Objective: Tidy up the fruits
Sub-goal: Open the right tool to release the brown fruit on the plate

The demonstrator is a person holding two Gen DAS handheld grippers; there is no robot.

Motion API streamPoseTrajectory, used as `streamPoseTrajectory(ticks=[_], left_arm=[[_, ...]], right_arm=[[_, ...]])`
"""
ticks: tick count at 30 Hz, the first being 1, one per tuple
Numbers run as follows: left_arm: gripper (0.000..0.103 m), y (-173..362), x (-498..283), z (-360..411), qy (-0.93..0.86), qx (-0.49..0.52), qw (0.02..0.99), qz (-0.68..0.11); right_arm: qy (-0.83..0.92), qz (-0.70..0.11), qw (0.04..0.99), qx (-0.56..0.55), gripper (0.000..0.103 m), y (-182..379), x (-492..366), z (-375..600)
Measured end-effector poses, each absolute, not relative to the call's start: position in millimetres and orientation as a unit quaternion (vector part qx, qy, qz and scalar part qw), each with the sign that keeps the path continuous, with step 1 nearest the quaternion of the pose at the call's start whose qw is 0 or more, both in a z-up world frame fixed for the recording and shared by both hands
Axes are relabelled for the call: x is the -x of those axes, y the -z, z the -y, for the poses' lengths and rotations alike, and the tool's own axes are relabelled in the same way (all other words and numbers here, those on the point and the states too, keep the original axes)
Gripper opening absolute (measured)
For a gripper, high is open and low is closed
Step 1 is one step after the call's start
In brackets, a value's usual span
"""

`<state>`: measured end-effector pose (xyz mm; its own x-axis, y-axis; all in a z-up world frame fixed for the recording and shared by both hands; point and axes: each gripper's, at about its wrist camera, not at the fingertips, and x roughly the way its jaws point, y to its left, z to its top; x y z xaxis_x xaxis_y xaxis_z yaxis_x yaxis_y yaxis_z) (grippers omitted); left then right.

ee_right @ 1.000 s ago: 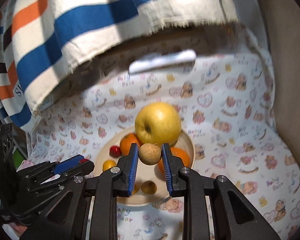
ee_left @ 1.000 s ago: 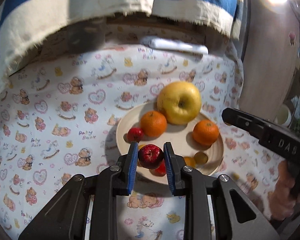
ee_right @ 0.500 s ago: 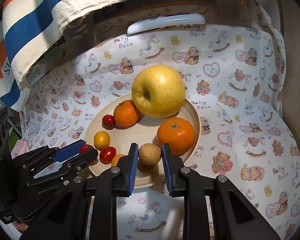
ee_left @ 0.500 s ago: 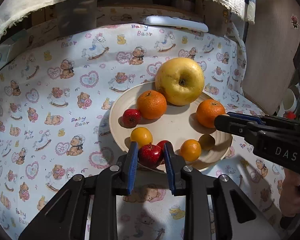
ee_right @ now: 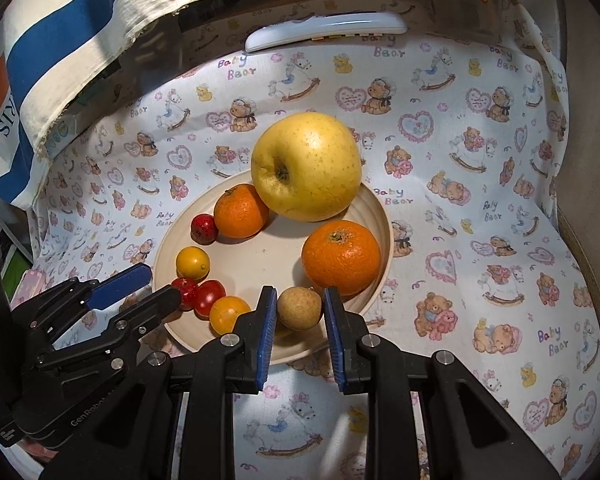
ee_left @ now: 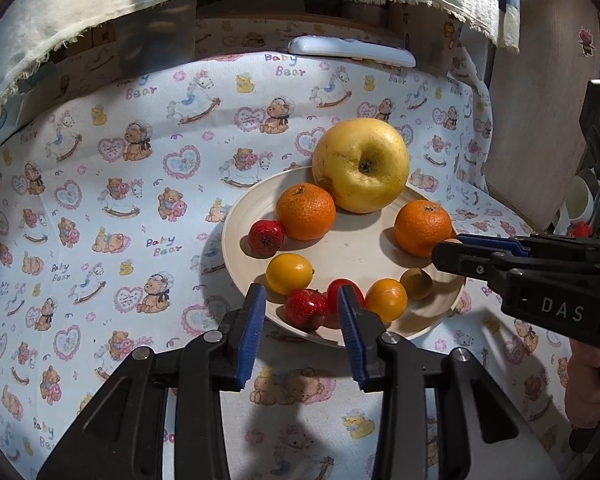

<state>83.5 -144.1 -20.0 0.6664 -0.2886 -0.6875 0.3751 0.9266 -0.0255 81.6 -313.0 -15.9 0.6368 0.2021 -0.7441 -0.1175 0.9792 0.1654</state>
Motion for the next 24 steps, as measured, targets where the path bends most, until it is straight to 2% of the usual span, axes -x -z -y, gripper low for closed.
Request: streamPoseTrajectory(ticks=[9,10,11,12,13,18,21,23,24], left_arm=[[0.054,9,-73,145,0.168,-0.077,0.927,-0.325],[0.055,7,-71,144,0.168,-0.074,0.93,-0.318],[0.057,4,-69,143,0.166,-0.072,0.933,-0.31],[0.059,2,-67,142,0.164,-0.07,0.936,-0.303],[0.061,-1,-65,140,0.161,-0.069,0.94,-0.294],[0.067,-19,-57,129,0.15,-0.049,0.952,-0.261],[0.079,-35,-50,118,0.143,-0.027,0.962,-0.232],[0.09,-43,-42,109,0.138,-0.016,0.968,-0.209],[0.094,-47,-38,105,0.137,-0.012,0.97,-0.198]], right_arm=[[-0.078,-0.415,0.906,-0.042,0.027,15,-80,313],[-0.077,-0.409,0.908,-0.039,0.034,13,-79,313],[-0.075,-0.404,0.911,-0.035,0.046,12,-78,312],[-0.071,-0.4,0.913,-0.032,0.051,10,-76,312],[-0.068,-0.393,0.916,-0.03,0.054,8,-75,312],[-0.073,-0.359,0.93,-0.024,0.054,-7,-64,310],[-0.071,-0.31,0.948,-0.011,0.056,-19,-52,306],[-0.068,-0.281,0.957,-0.006,0.073,-25,-45,303],[-0.062,-0.26,0.964,-0.001,0.076,-28,-40,302]])
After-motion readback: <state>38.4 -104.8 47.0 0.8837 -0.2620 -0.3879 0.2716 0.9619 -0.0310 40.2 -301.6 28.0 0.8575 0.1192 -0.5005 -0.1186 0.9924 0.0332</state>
